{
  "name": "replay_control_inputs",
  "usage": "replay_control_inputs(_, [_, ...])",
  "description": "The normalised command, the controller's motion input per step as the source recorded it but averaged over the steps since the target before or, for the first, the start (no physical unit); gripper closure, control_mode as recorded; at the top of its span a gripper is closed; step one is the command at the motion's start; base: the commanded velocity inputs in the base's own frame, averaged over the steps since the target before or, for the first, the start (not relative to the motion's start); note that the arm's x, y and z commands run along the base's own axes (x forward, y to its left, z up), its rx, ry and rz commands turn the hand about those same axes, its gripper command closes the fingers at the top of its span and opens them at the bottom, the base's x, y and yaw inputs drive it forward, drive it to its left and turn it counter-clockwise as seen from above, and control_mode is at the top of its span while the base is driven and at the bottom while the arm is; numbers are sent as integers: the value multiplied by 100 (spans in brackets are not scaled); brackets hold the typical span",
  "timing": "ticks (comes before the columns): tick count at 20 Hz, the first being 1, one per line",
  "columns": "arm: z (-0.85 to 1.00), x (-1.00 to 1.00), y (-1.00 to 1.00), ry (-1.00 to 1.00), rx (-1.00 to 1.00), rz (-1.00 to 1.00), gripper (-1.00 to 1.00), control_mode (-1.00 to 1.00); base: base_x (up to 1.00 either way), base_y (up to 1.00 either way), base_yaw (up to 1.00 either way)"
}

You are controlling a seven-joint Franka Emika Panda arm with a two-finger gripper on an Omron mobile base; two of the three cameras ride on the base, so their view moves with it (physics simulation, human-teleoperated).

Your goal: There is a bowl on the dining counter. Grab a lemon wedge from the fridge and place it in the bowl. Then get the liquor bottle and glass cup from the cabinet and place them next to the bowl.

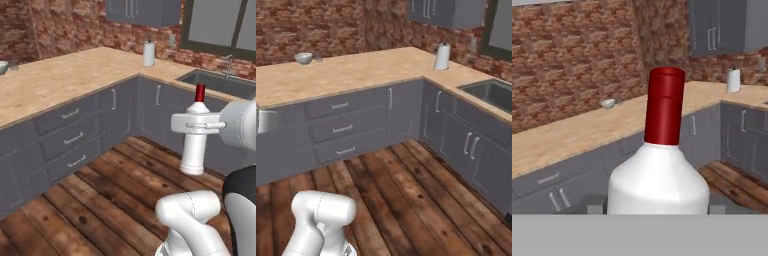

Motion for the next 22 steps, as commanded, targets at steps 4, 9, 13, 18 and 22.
replay_control_inputs(4, [0, 0, 0, 0, 0, 0, 100, 100, 6, 100, 46])
replay_control_inputs(9, [0, 0, 0, 0, 0, 0, 100, 100, 45, 100, 38])
replay_control_inputs(13, [0, 0, 0, 0, 0, 0, 100, 100, 59, 100, 34])
replay_control_inputs(18, [0, 0, 0, 0, 0, 0, 100, 100, 41, 100, 30])
replay_control_inputs(22, [0, 0, 0, 0, 0, 0, 100, 100, 15, 100, 29])
